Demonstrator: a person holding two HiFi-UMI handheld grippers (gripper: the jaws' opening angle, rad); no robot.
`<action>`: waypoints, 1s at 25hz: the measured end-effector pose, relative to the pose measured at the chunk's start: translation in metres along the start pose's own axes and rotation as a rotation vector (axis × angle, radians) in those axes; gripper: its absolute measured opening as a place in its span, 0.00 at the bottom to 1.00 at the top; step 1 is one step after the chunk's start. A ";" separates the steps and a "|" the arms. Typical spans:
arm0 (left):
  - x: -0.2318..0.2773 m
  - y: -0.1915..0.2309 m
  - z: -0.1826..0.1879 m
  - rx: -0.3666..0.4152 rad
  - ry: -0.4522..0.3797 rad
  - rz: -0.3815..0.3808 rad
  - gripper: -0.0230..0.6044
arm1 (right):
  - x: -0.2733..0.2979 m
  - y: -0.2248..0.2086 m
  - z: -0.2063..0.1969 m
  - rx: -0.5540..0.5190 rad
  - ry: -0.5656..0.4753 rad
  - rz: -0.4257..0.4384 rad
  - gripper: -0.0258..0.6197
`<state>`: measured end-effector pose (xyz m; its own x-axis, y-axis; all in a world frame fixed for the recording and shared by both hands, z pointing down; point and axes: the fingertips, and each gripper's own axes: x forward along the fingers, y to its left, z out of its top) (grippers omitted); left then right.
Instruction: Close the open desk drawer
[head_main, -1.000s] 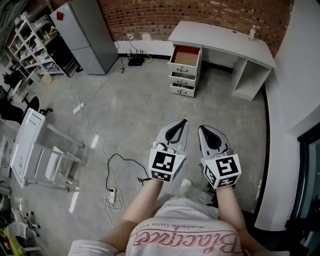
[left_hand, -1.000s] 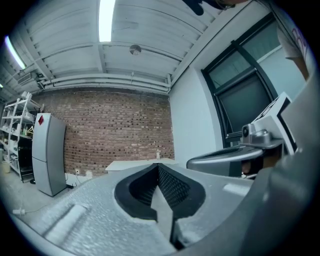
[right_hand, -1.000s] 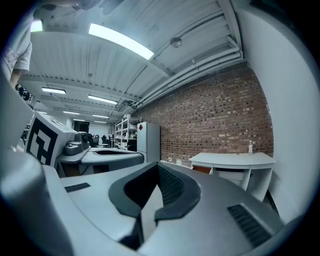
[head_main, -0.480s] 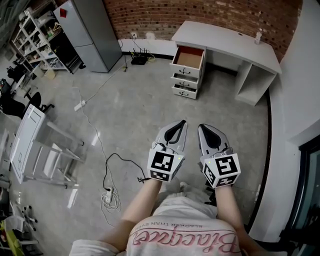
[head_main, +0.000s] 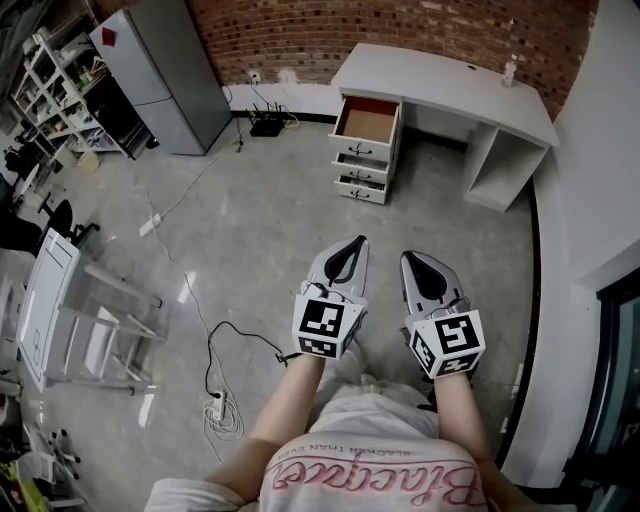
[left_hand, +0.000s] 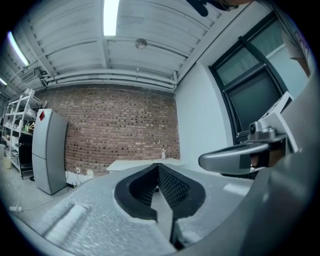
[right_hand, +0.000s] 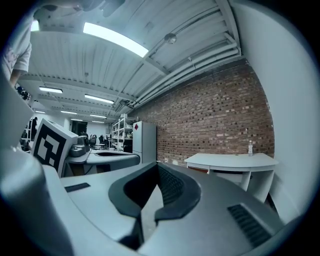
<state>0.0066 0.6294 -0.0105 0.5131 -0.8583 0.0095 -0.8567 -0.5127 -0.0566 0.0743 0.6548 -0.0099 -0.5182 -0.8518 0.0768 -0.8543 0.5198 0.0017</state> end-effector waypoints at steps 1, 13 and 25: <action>0.007 0.003 0.001 0.000 -0.002 -0.003 0.05 | 0.005 -0.004 0.000 0.000 0.001 -0.003 0.06; 0.089 0.065 0.005 0.013 0.001 -0.026 0.05 | 0.104 -0.038 0.011 -0.011 0.006 0.006 0.06; 0.169 0.139 0.007 0.007 0.007 -0.067 0.05 | 0.203 -0.074 0.020 0.004 0.024 -0.033 0.06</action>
<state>-0.0253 0.4138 -0.0233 0.5689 -0.8222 0.0209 -0.8200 -0.5689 -0.0628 0.0318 0.4423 -0.0144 -0.4889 -0.8665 0.1011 -0.8709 0.4915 0.0010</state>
